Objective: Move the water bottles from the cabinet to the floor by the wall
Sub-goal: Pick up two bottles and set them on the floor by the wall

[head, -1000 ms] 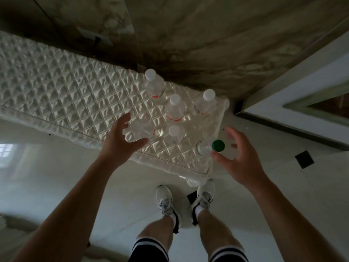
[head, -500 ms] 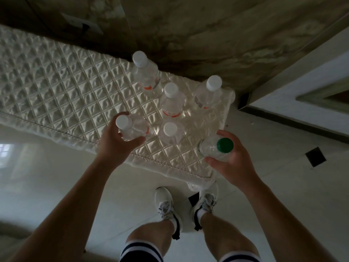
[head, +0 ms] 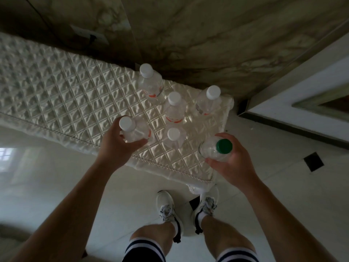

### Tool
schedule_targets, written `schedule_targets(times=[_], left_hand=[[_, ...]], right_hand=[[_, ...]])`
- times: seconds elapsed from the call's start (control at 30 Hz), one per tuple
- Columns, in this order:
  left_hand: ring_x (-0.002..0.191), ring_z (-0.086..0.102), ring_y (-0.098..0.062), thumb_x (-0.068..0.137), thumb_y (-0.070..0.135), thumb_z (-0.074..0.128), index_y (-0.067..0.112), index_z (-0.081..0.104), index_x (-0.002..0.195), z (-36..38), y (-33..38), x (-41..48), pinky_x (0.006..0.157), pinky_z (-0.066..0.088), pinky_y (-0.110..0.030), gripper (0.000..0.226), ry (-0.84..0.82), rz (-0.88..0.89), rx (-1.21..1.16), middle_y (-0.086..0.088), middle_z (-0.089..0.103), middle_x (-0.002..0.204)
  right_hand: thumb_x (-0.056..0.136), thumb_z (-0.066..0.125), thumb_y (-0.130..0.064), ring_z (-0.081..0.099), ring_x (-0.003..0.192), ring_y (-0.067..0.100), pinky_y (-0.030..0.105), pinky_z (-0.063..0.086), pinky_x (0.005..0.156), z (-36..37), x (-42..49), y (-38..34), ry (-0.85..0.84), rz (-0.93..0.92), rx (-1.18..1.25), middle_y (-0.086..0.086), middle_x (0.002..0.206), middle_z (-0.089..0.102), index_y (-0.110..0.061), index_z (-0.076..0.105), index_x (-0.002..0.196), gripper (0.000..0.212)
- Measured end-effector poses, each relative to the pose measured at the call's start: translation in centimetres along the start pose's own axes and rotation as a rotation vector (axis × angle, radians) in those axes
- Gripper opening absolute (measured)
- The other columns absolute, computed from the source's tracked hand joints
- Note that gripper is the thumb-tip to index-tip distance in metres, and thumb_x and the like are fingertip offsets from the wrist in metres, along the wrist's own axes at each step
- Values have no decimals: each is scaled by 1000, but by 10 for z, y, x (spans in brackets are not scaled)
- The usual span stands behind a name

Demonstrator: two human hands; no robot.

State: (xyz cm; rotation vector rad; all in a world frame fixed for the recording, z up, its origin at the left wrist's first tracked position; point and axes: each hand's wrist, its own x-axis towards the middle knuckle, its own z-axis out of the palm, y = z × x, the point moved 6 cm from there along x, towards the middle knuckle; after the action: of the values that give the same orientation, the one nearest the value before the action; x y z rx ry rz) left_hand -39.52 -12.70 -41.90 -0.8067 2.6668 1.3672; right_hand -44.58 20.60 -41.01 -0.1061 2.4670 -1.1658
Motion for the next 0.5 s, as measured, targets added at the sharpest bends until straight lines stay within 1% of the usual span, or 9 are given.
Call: schedule_targets(times=[0.07, 0.13, 0.17, 0.23, 0.27, 0.3, 0.4, 0.47, 0.5], left_hand=[[93, 63, -2, 58, 30, 94, 42, 57, 109, -8, 9, -4, 79, 55, -32, 64, -2, 15, -2, 23, 64, 101], [94, 63, -7, 58, 32, 94, 31, 57, 117, -17, 21, -11, 78, 53, -29, 69, -12, 13, -1, 17, 65, 105], [94, 63, -6, 58, 33, 94, 29, 57, 120, -22, 27, -14, 77, 52, -25, 72, -16, 16, 0, 16, 65, 105], [92, 61, 2, 59, 30, 93, 27, 57, 121, -33, 43, -21, 73, 46, -13, 71, -27, 33, -9, 23, 62, 102], [94, 60, 4, 60, 29, 93, 27, 57, 120, -40, 52, -26, 72, 44, -10, 71, -33, 40, -12, 26, 61, 102], [96, 60, 3, 59, 31, 93, 28, 56, 120, -47, 61, -30, 73, 46, -12, 71, -36, 46, -17, 26, 61, 104], [99, 64, -10, 57, 41, 92, 30, 56, 121, -69, 89, -46, 80, 55, -30, 74, -36, 70, -12, 17, 65, 108], [99, 64, -13, 57, 40, 92, 28, 55, 124, -85, 109, -57, 81, 56, -35, 77, -34, 86, -3, 14, 65, 110], [100, 63, -13, 58, 40, 92, 28, 55, 125, -92, 120, -63, 81, 56, -35, 78, -35, 101, 0, 14, 64, 110]], right_hand=[[66, 88, -26, 56, 111, 11, 36, 50, 96, -7, -4, -13, 9, -16, -1, -7, 120, 60, -24, 53, 127, 71], [66, 88, -25, 56, 110, 8, 35, 50, 96, -17, -10, -30, 22, -28, -2, -10, 119, 59, -26, 53, 127, 70], [66, 88, -26, 56, 109, 7, 34, 50, 96, -22, -13, -39, 28, -36, -2, -11, 118, 59, -27, 53, 126, 70], [66, 88, -27, 56, 108, 6, 34, 51, 95, -34, -22, -59, 39, -56, 3, -13, 116, 59, -28, 53, 126, 69], [66, 88, -27, 56, 107, 5, 33, 51, 94, -41, -26, -70, 45, -66, 8, -16, 115, 59, -28, 53, 126, 69], [66, 88, -27, 56, 105, 2, 30, 50, 93, -48, -31, -81, 50, -77, 17, -19, 112, 59, -30, 53, 125, 69], [65, 88, -25, 55, 103, -9, 15, 45, 86, -70, -47, -116, 66, -110, 38, -29, 108, 56, -38, 51, 120, 68], [65, 88, -24, 55, 102, -10, 8, 42, 83, -83, -57, -139, 72, -125, 49, -27, 107, 58, -38, 52, 118, 66], [65, 88, -24, 56, 101, -9, 8, 42, 83, -90, -63, -151, 73, -131, 54, -24, 107, 60, -35, 53, 118, 65]])
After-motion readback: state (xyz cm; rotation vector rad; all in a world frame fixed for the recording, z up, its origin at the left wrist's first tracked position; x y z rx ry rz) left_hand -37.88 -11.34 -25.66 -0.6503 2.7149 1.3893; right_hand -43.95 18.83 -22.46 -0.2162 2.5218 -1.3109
